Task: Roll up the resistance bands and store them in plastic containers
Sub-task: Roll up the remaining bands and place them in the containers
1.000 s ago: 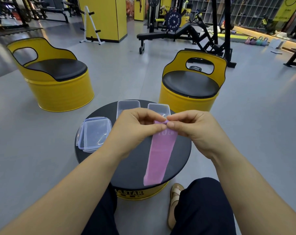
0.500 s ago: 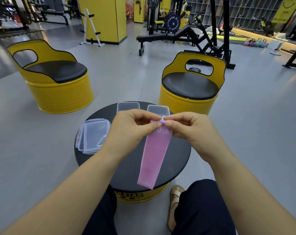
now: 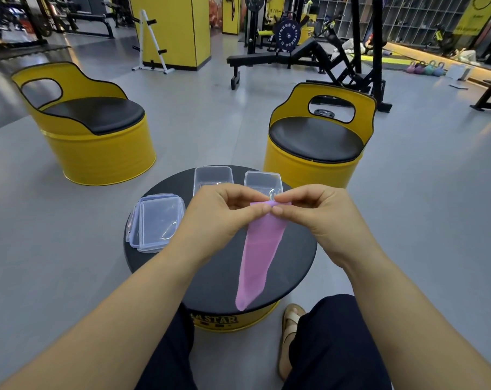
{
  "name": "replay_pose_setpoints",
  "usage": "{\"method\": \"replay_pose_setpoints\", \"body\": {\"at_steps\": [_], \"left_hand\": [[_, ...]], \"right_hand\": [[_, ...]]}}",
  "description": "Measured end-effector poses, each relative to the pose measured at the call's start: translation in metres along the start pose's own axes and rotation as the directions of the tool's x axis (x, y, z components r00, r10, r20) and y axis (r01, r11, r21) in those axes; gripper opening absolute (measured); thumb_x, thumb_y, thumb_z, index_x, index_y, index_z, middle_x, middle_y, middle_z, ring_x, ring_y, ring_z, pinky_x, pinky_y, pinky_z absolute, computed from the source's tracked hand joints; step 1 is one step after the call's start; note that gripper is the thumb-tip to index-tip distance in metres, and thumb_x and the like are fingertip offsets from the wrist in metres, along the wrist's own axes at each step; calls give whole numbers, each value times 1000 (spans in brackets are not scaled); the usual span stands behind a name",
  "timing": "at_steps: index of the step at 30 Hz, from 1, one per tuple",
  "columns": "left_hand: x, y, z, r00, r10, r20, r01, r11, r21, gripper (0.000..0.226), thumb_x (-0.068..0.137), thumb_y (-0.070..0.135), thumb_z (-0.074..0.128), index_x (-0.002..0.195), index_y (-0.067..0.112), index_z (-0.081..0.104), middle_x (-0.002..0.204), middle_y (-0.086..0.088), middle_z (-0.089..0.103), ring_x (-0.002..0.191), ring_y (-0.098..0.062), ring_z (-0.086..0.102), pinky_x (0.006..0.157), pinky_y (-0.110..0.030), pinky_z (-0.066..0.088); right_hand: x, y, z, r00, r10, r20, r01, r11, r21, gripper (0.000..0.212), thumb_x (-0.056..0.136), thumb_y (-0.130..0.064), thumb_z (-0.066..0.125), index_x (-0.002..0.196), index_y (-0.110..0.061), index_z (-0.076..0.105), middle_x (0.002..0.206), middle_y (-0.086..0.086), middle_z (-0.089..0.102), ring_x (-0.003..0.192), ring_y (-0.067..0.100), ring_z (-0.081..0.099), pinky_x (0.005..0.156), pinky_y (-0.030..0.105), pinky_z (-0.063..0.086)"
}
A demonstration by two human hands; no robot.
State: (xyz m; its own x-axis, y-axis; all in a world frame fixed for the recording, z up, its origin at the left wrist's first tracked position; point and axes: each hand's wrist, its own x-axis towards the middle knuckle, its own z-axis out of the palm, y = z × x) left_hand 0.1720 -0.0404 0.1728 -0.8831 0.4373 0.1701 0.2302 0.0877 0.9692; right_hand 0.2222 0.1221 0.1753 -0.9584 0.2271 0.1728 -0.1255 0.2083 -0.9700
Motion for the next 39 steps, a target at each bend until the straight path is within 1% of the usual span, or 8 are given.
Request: {"method": "replay_pose_setpoints", "body": {"at_steps": [6, 10, 16, 20, 23, 26, 30, 39], "left_hand": [[1, 0, 0, 999, 32, -38, -32, 999, -6, 14, 77, 10, 74, 80, 24, 75, 80, 5, 74, 80, -12, 69, 76, -26, 57], [1, -1, 0, 998, 50, -46, -50, 999, 3, 18, 77, 6, 74, 78, 24, 74, 79, 3, 74, 79, -14, 69, 76, -26, 57], [1, -3, 2, 1000, -4, -12, 3, 998, -59, 18, 76, 7, 74, 79, 24, 72, 80, 2, 73, 77, -11, 68, 74, -25, 56], [1, -5, 1, 1000, -25, -11, 24, 998, -54, 9, 78, 15, 74, 79, 24, 74, 81, 0, 74, 81, -15, 70, 78, -32, 57], [1, -7, 1, 999, -15, -36, 14, 999, -46, 9, 78, 13, 74, 82, 21, 74, 82, 1, 74, 81, -12, 69, 80, -30, 56], [1, -7, 0, 998, -12, -57, 9, 998, -69, 11, 77, 10, 74, 82, 20, 74, 82, 1, 74, 80, -11, 69, 79, -26, 56], [2, -8, -1, 998, 6, -57, -10, 997, -74, 15, 76, 6, 74, 80, 21, 73, 81, 2, 74, 80, -12, 69, 79, -26, 56], [3, -13, 1, 990, -136, 42, 142, 965, -221, 20, 68, 21, 74, 86, 14, 71, 90, -10, 73, 84, -20, 69, 83, -42, 55]], "right_hand": [[1, 1, 1, 999, -6, 37, 6, 1000, -8, 21, 63, -31, 74, 80, -19, 72, 84, 3, 73, 82, 14, 69, 80, 28, 57], [0, 1, 1, 997, 13, 73, -15, 1000, 17, 20, 72, -21, 71, 89, -9, 72, 86, 9, 74, 83, 15, 71, 76, 24, 57], [0, 4, 0, 1000, 7, 12, -8, 999, 36, 13, 69, -14, 76, 81, -17, 73, 78, -1, 73, 77, 9, 68, 76, 24, 57], [-1, 5, 2, 1000, 1, -10, -1, 998, 65, 16, 67, -7, 78, 76, -19, 73, 79, 0, 73, 77, 12, 69, 75, 23, 56], [0, 6, 3, 1000, -1, -11, 1, 998, 66, 19, 67, -3, 78, 75, -20, 73, 80, 0, 73, 78, 12, 70, 76, 23, 56], [-1, 7, 4, 1000, 13, 21, -15, 998, 64, 16, 68, -15, 76, 83, -18, 72, 85, 3, 74, 83, 13, 70, 80, 26, 56], [-2, 7, 4, 998, 22, 52, -24, 998, 56, 31, 64, -29, 72, 89, -13, 72, 89, 9, 74, 88, 19, 71, 81, 30, 57], [-1, 15, 4, 999, 14, 33, -18, 989, 149, 25, 57, -20, 75, 81, -15, 71, 75, -3, 73, 76, 8, 68, 74, 22, 56]]}}
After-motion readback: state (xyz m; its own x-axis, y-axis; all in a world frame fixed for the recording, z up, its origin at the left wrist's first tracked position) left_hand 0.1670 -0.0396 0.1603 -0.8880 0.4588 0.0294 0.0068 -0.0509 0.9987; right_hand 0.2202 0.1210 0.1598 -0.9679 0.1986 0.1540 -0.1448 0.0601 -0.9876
